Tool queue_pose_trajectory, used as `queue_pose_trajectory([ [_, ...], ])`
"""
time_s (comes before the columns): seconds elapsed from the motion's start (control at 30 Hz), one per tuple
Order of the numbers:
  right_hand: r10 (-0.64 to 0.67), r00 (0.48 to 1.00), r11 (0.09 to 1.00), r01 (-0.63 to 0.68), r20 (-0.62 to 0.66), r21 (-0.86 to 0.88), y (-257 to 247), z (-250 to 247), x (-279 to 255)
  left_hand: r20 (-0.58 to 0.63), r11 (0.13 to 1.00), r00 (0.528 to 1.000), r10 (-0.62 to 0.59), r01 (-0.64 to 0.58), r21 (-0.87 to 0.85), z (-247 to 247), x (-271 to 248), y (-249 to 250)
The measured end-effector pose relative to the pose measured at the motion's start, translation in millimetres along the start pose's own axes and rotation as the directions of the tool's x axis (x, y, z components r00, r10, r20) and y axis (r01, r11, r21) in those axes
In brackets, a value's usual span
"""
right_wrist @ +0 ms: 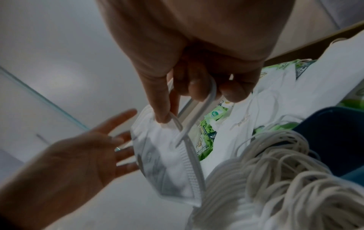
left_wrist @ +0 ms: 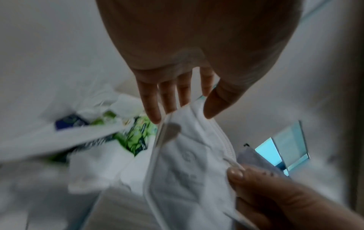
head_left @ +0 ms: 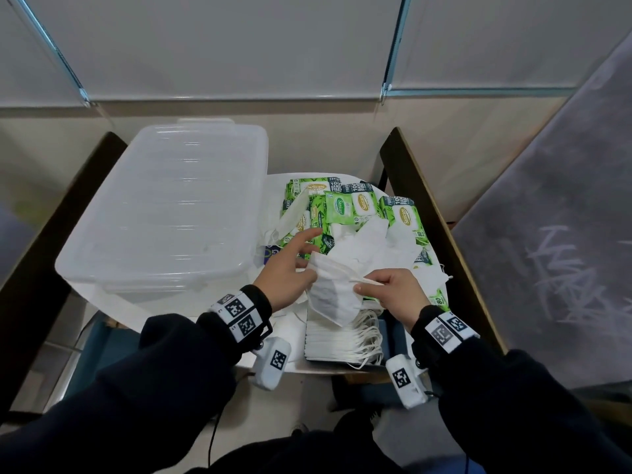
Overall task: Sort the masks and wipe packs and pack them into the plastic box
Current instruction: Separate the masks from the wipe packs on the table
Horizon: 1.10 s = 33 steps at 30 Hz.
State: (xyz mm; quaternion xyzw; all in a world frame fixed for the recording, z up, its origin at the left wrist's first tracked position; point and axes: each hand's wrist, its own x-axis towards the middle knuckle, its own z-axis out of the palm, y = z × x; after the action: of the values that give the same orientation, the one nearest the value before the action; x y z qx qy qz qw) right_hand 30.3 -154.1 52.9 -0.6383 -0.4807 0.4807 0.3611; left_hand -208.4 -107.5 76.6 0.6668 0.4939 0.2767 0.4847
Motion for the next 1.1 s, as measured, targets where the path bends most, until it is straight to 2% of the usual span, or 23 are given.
queue_pose_trajectory([
  [0.07,-0.021,1.000,0.998,0.022,0.003,-0.050,0.8,-1.7,0.6,0.078,0.946,0.989,0.126,-0.144,0.289,-3.8,6.3,5.9],
  [0.13,-0.019,1.000,0.998,0.020,0.022,-0.065,2.7,-4.4,1.7,0.175,0.849,0.971,0.162,-0.228,0.477,-6.7,12.7,7.0],
  [0.23,-0.005,0.999,0.997,0.009,0.052,-0.070,2.6,-8.2,-0.8,0.319,0.769,0.937,0.139,-0.305,0.562,-9.3,13.8,-0.2],
  [0.33,0.053,0.996,0.997,-0.057,0.069,0.060,1.1,-12.1,-5.4,0.412,0.735,0.904,0.118,-0.358,0.575,-7.1,6.6,-12.5],
  [0.4,0.108,0.987,0.982,-0.124,0.115,0.139,-2.0,-12.6,-9.1,0.427,0.738,0.900,0.092,-0.349,0.577,-4.2,-0.2,-24.0],
  [0.5,0.165,0.968,0.969,-0.195,0.191,0.150,-3.7,-9.6,-11.1,0.384,0.808,0.923,0.032,-0.250,0.533,0.0,-9.5,-36.3],
  [0.6,0.169,0.967,0.972,-0.196,0.191,0.130,-4.9,-5.8,-6.7,0.362,0.879,0.932,-0.013,-0.162,0.449,3.4,-16.5,-39.5],
  [0.73,0.219,0.952,0.964,-0.245,0.214,0.104,-2.6,-0.1,1.8,0.307,0.897,0.952,-0.022,-0.117,0.427,-0.1,-20.1,-38.9],
  [0.87,0.287,0.946,0.921,-0.316,0.151,0.227,1.6,-7.9,17.1,0.248,0.911,0.961,-0.123,0.010,0.412,-14.3,-27.6,-46.9],
  [0.93,0.301,0.940,0.886,-0.338,0.162,0.317,-1.7,-11.8,21.6,0.229,0.948,0.955,-0.191,0.119,0.295,-21.0,-32.4,-56.2],
  [1.0,0.260,0.934,0.870,-0.336,0.243,0.361,-5.3,-4.6,17.8,0.210,0.958,0.936,-0.282,0.263,0.117,-23.3,-35.9,-63.6],
  [1.07,0.198,0.942,0.906,-0.281,0.270,0.315,-3.0,9.9,12.2,0.167,0.894,0.895,-0.415,0.435,-0.108,-23.2,-36.9,-67.7],
  [1.1,0.163,0.958,0.949,-0.218,0.236,0.228,1.6,16.4,10.2,0.149,0.822,0.860,-0.487,0.510,-0.253,-23.3,-36.8,-67.5],
])
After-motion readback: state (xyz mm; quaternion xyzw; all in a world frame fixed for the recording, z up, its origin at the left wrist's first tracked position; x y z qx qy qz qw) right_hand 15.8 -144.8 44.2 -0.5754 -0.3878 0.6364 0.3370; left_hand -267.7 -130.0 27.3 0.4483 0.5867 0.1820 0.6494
